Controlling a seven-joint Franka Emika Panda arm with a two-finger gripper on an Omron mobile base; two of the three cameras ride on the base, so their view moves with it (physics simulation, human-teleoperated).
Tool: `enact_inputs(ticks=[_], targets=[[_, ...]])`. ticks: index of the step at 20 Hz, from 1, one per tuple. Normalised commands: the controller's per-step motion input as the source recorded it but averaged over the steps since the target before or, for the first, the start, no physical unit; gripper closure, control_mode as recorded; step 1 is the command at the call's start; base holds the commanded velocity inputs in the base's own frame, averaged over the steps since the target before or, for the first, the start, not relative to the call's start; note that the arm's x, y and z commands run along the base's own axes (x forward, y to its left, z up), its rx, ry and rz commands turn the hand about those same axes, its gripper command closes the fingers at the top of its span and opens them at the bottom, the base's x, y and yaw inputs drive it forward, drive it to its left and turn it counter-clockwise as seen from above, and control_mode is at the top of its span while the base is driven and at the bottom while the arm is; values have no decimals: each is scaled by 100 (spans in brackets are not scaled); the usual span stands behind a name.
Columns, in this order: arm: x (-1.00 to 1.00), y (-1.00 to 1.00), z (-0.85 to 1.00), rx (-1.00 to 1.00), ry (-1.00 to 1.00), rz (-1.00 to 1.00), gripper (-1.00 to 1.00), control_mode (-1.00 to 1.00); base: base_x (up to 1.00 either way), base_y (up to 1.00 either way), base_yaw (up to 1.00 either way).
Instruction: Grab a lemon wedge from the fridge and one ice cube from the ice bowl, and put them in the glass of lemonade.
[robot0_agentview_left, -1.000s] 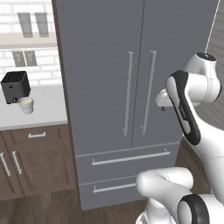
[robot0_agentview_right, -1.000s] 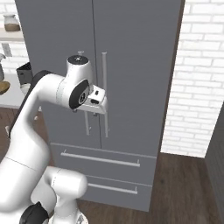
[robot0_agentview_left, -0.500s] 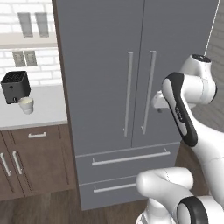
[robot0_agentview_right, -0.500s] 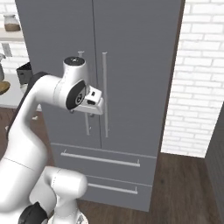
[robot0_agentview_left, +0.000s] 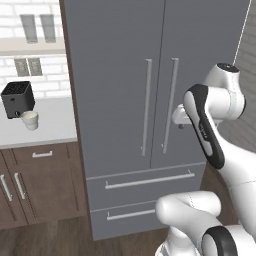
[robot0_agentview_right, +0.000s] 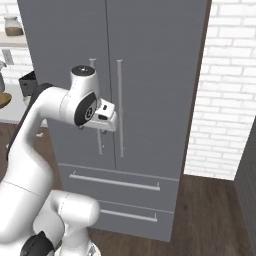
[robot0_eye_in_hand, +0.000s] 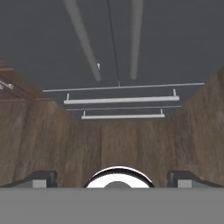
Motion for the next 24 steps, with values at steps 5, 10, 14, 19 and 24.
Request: enact_inputs(ticks=[5, 10, 14, 19, 24], targets=[[36, 0, -4, 0, 0, 0, -100, -100, 0, 0, 0], [52, 13, -1, 0, -3, 0, -100, -100, 0, 0, 0], [48, 18, -12, 0, -6, 0, -100, -100, 0, 0, 0], [30, 19, -22, 0, -5, 0, -100, -100, 0, 0, 0], [34, 28, -27, 0, -6, 0, -100, -100, 0, 0, 0]])
